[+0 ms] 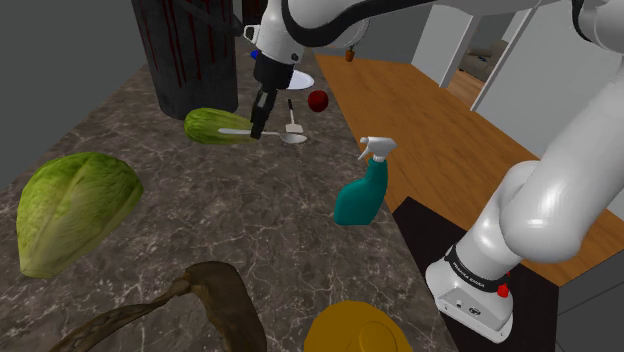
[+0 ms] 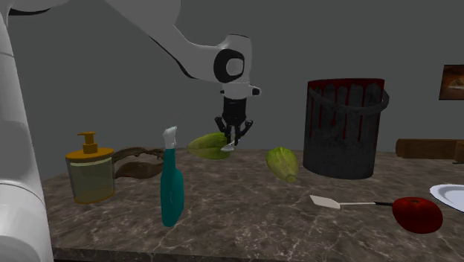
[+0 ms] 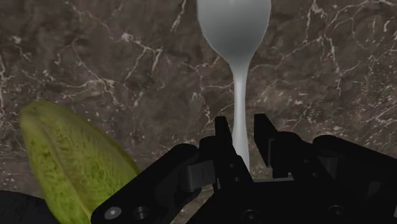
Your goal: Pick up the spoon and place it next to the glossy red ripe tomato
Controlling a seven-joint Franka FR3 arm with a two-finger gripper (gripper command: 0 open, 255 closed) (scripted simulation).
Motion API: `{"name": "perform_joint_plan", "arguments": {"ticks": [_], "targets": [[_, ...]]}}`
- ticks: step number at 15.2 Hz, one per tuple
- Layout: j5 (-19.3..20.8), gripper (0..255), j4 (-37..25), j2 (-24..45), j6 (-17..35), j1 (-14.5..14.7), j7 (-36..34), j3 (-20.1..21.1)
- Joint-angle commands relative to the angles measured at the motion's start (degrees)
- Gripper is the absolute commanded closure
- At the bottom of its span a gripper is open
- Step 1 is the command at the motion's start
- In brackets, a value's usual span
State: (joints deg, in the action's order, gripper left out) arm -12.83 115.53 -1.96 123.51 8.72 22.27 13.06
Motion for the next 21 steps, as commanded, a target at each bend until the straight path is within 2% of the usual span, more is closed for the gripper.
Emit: {"name": "perform_joint_plan", "arguments": {"ticks": [1,11,21], "targets": [[-0.81,255,1.16,-1.31,-0.78,-1.41,3.37,-1.57],[-2.38,255,2.82,-3.35,-4.29,-7.73,17.74,-9.32],[-2.69,255,-2.09,0.21,-8.94,-14.13,31.06,-16.85]]}}
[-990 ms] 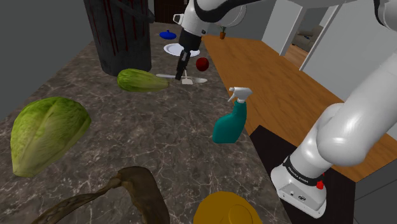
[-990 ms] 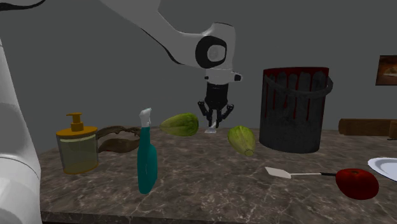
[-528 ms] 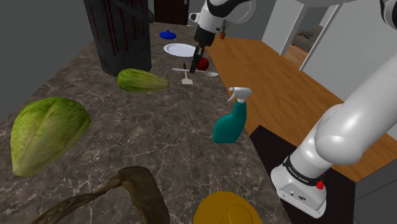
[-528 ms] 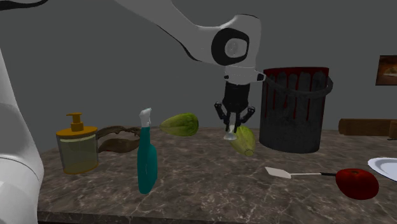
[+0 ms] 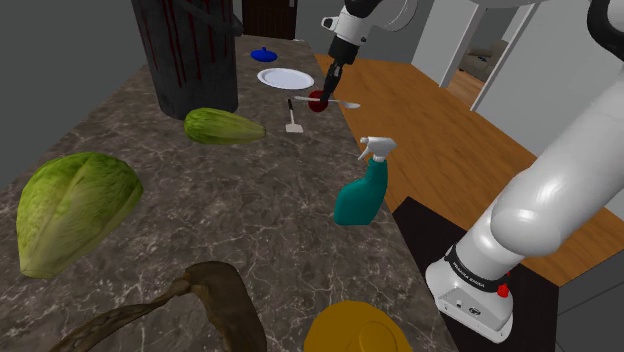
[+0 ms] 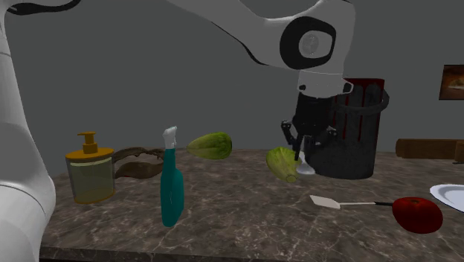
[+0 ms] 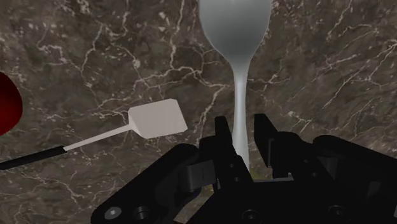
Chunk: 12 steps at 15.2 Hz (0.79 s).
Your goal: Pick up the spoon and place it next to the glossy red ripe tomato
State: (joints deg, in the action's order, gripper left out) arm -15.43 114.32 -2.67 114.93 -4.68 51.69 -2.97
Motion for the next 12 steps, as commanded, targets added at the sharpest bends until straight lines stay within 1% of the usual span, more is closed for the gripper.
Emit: {"name": "perform_joint_plan", "arguments": {"ticks": [1,3,12], "targets": [[-0.15,255,-1.74,1.58,-0.9,-1.38,2.93,-1.54],[-0.32,255,-3.83,3.19,-2.12,-2.81,5.67,-3.0],[-1.41,255,0.94,4.99,4.22,-2.7,7.54,-2.85]]}}
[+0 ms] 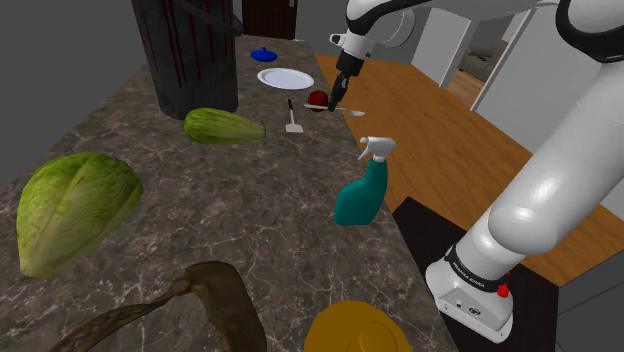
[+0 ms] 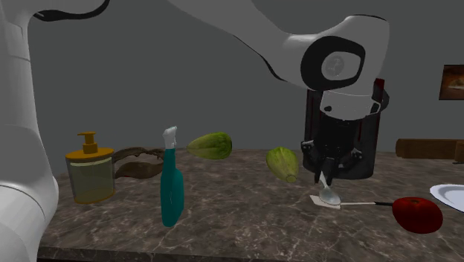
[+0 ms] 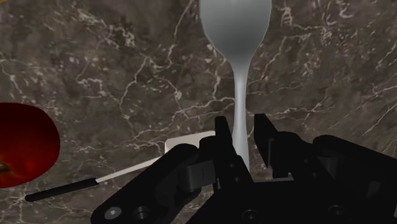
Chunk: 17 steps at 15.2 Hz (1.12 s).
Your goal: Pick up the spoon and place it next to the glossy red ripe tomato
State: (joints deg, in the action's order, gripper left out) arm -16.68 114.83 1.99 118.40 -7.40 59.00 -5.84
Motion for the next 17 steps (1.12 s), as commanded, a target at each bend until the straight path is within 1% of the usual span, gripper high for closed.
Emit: {"name": "perform_joint_plan", "arguments": {"ticks": [1,17], "targets": [[-0.3,255,0.9,0.59,1.46,0.03,0.46,0.04],[-3.46,255,6.63,6.21,12.28,0.13,4.56,0.54]]}}
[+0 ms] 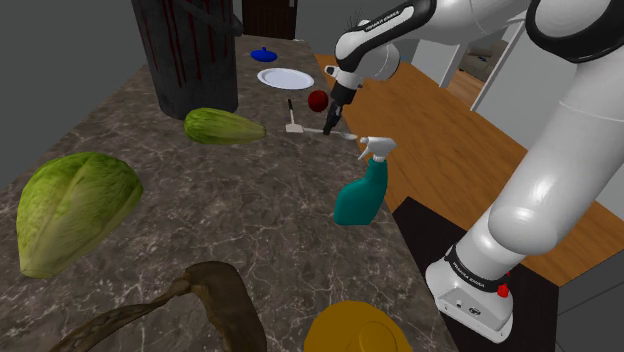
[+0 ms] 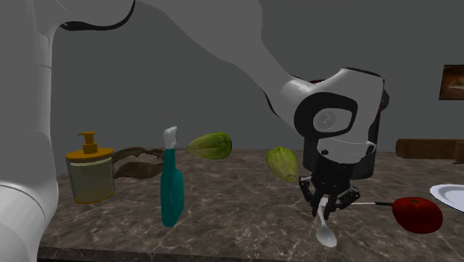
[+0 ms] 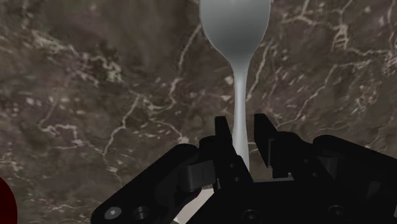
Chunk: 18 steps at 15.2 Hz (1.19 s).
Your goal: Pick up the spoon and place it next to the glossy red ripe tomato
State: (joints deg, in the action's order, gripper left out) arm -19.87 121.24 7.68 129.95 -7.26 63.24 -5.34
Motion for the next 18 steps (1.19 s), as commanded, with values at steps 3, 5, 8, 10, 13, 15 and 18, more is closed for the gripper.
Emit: {"name": "perform_joint_plan", "arguments": {"ticks": [3,5,8,10,13,15,18], "targets": [[-0.39,255,0.34,0.71,1.02,-0.01,0.46,0.07],[-0.39,255,0.34,0.72,1.02,-0.01,0.46,0.07],[-0.39,255,0.34,0.72,1.02,-0.01,0.46,0.07],[-0.39,0,0.34,0.71,1.02,-0.01,0.46,0.07],[-0.39,0,0.34,0.71,1.02,-0.01,0.46,0.07],[0.19,0,-0.2,-0.41,-0.65,-0.2,0.1,-0.2],[1.62,0,-2.13,-3.22,-5.39,-0.74,-0.78,-0.87]]}}
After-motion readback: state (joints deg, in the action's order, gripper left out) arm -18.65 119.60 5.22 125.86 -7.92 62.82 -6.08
